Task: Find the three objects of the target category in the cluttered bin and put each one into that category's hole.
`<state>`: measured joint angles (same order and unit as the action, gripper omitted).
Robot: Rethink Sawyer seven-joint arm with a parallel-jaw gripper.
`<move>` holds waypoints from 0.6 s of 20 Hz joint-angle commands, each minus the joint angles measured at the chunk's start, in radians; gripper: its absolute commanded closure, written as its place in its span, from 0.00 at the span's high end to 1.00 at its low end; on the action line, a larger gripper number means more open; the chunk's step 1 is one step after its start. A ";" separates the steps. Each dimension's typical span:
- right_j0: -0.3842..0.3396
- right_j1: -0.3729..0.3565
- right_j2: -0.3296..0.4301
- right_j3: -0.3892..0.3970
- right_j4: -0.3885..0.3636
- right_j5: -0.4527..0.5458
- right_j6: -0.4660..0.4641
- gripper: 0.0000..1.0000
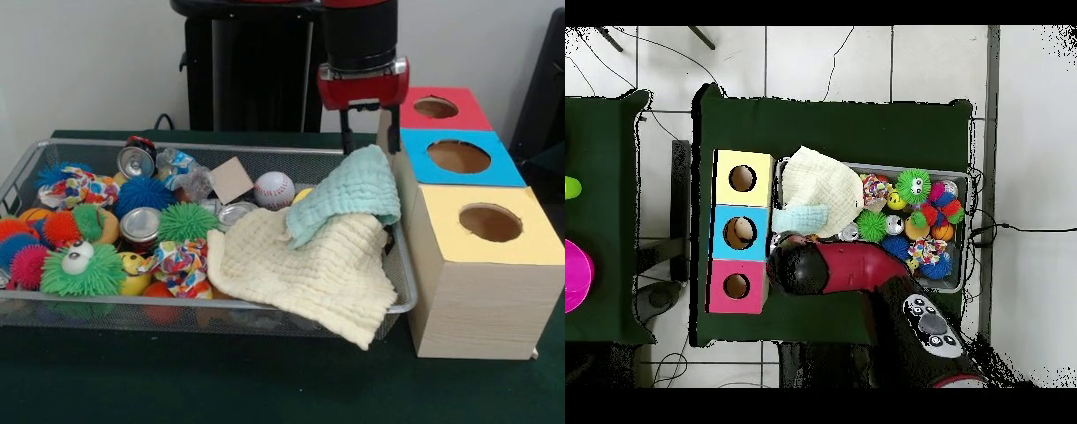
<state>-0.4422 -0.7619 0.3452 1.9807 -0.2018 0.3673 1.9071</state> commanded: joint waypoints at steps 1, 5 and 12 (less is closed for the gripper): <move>-0.088 -0.067 -0.038 -0.063 -0.041 0.222 -0.082 1.00; -0.162 -0.107 0.046 -0.025 -0.005 0.282 -0.116 1.00; -0.269 -0.146 0.164 0.009 0.046 0.381 -0.163 1.00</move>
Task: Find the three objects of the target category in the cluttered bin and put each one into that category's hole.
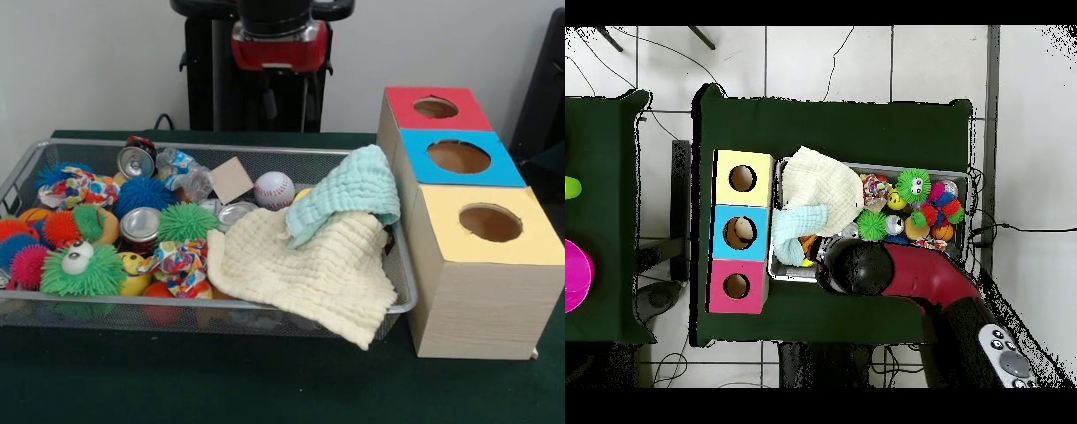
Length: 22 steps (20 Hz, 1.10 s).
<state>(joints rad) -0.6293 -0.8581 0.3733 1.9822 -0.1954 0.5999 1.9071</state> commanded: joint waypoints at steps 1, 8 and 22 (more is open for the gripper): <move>-0.088 -0.050 0.140 0.003 0.036 0.160 -0.168 1.00; -0.086 0.132 0.016 -0.125 -0.248 0.073 -0.185 1.00; -0.156 0.263 -0.005 -0.290 -0.574 0.075 -0.220 1.00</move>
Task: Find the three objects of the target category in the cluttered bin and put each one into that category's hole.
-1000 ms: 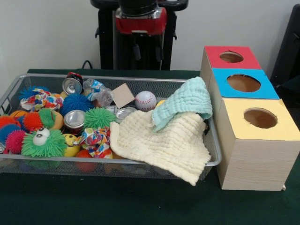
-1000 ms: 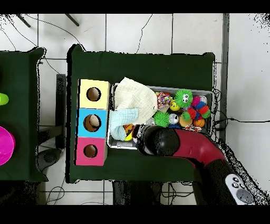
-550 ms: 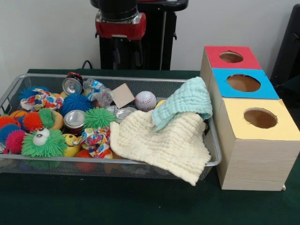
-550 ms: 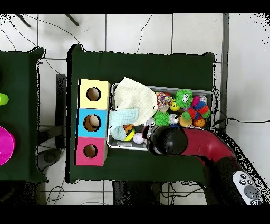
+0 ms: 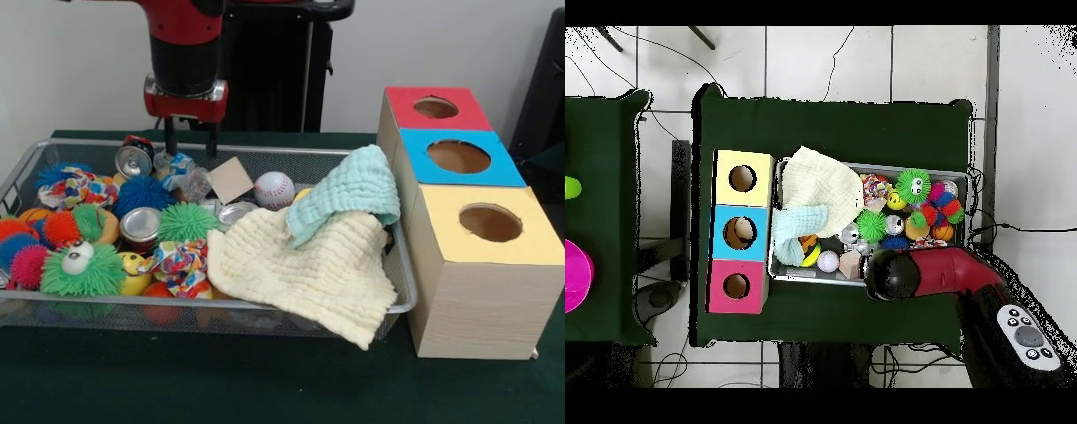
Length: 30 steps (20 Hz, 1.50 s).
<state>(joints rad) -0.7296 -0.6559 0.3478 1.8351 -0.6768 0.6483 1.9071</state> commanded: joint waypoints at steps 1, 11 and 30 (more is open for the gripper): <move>-0.065 0.049 0.031 -0.144 -0.088 0.047 -0.237 1.00; -0.072 0.062 0.043 -0.198 -0.128 0.077 -0.264 1.00; -0.093 0.176 0.111 -0.362 -0.380 -0.211 -0.305 1.00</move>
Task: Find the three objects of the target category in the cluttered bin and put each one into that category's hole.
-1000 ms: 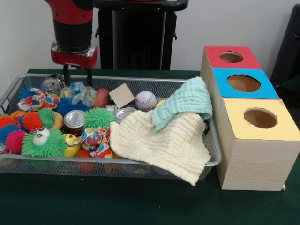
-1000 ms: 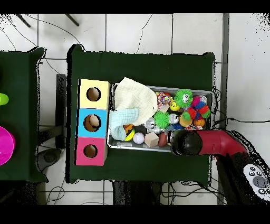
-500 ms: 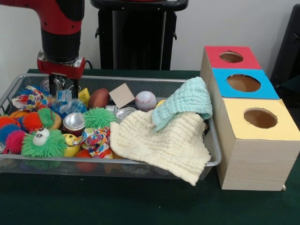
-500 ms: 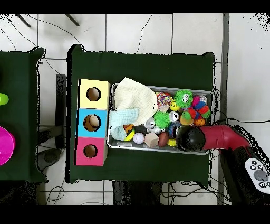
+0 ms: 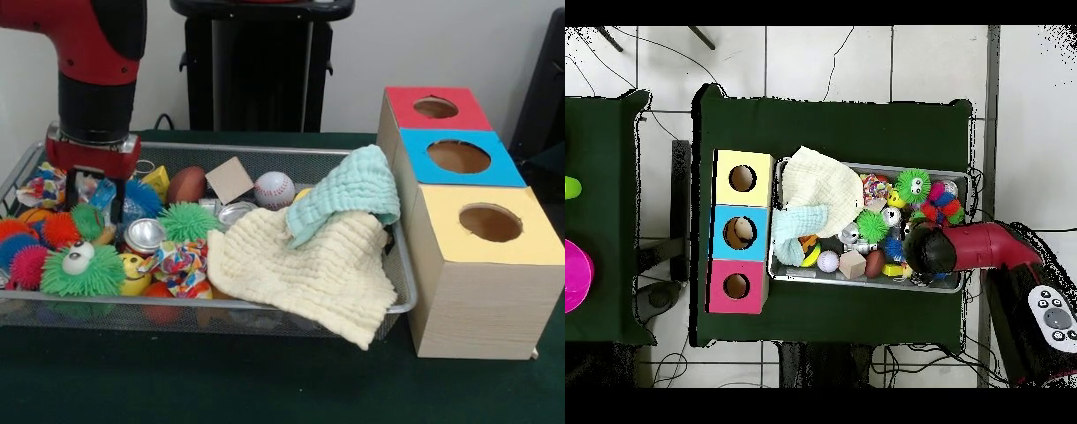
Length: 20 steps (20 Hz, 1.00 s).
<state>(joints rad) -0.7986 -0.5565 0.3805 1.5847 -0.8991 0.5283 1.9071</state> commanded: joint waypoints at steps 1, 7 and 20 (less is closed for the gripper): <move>-0.030 0.077 0.089 -0.118 -0.160 -0.092 -0.320 1.00; -0.058 0.059 0.113 -0.062 -0.024 0.097 -0.341 1.00; -0.087 -0.182 0.216 0.115 0.309 0.446 -0.297 1.00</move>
<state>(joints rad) -0.8861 -0.6413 0.4790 1.6187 -0.6858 0.8245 1.9069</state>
